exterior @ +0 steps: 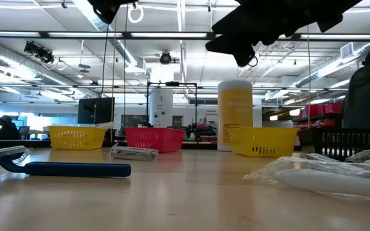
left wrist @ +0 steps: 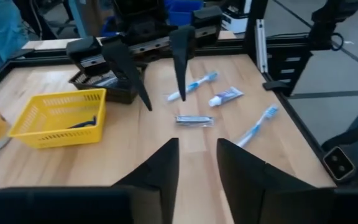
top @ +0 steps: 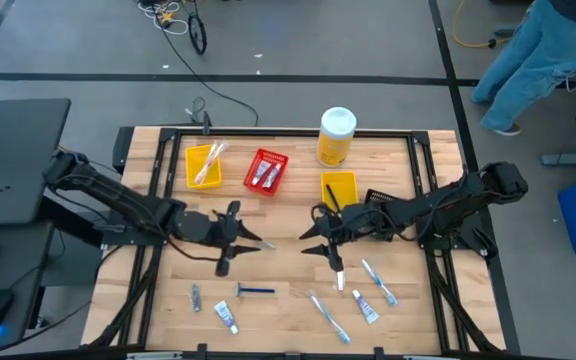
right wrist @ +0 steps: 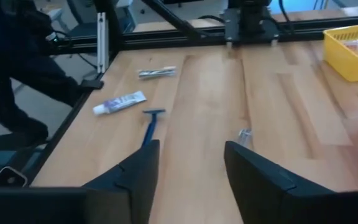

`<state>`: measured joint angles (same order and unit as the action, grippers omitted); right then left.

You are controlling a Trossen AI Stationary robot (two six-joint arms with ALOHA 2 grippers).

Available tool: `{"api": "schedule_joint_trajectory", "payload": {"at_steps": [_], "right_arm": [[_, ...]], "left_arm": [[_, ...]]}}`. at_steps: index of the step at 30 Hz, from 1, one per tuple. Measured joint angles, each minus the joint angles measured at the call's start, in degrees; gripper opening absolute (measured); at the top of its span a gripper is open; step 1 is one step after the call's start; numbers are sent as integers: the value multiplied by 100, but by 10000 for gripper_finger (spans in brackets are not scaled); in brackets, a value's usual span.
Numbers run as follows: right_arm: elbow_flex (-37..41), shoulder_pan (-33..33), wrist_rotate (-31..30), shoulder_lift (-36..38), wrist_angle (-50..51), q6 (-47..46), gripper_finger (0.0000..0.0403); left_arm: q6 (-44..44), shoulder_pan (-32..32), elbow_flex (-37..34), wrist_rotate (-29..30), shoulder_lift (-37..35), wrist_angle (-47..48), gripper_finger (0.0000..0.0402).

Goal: Pick & Place Travel size toiletries
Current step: Put the blue razor into the yellow basket

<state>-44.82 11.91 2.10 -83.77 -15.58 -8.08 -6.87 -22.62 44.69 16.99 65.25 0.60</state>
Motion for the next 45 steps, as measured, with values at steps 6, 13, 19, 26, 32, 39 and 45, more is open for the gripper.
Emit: {"api": "schedule_joint_trajectory", "payload": {"at_steps": [6, 13, 19, 26, 32, 39, 45], "right_arm": [[0, 259, 1, 0, 50, -6, 116], [0, 452, -26, 0, 207, -91, 48], [0, 495, -537, 0, 206, -348, 5], [0, 495, -711, 0, 147, 59, 3], [0, 462, -907, 0, 159, -86, 13], [0, 495, -898, 0, 483, -170, 54], [0, 588, -904, 0, 1469, -365, 106]], "left_arm": [[-143, -52, 0, -7, 42, 175, 61], [-296, -53, 0, -11, 42, 303, 7], [-535, -52, 0, -13, 42, 274, 12], [-748, -49, 0, 202, 42, 258, 13], [-685, -49, 0, 461, 42, 259, 29], [-685, -49, 0, 670, 42, 288, 93], [-748, -49, 0, 772, 44, 366, 123]]}}
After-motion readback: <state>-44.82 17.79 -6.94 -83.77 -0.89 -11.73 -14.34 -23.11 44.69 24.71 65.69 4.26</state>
